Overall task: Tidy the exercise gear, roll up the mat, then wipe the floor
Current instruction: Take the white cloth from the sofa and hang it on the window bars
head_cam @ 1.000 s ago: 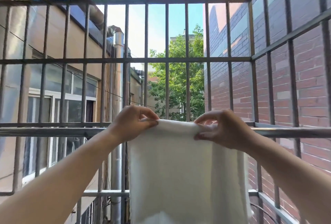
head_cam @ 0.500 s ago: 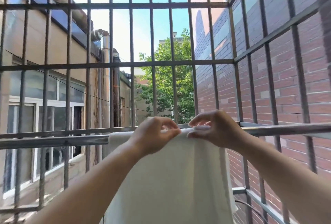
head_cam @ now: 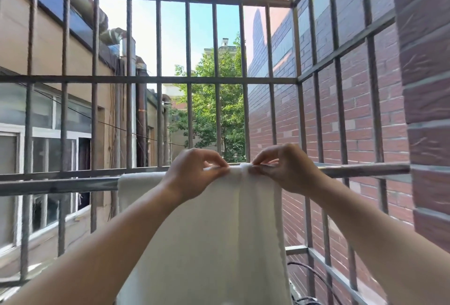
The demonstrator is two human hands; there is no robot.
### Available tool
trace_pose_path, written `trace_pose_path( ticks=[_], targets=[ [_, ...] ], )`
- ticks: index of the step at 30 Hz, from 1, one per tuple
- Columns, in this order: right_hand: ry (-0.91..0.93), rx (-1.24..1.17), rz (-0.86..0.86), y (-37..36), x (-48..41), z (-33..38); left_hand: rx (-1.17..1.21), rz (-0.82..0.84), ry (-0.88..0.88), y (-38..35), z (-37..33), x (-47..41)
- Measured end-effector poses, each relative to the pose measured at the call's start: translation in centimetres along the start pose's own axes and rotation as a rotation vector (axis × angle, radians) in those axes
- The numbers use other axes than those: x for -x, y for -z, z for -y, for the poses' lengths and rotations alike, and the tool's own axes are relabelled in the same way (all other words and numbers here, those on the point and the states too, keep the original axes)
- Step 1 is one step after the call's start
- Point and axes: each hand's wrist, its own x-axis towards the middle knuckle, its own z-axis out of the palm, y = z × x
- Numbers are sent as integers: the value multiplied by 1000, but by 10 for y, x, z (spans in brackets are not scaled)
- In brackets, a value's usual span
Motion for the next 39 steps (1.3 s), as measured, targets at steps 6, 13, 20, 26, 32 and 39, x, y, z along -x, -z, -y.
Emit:
trace_pose_path(
  ticks=[6,13,20,26,32,39],
  targets=[
    [-30,22,-25,11,-6,-13,1,-30,67,10,8,-14],
    [-38,8,13,11,-3,-6,-68,109,77,9,9,-15],
    [104,93,26,-23,-3,27,-117,19,83,25,7,0],
    [123,136,-25,-36,0,29,-187,-54,90,52,23,34],
    [114,70,-52,-38,0,26,-294,-76,41,76,46,62],
    [83,11,-102,-32,-6,28,-84,-187,133,82,55,53]
  ],
)
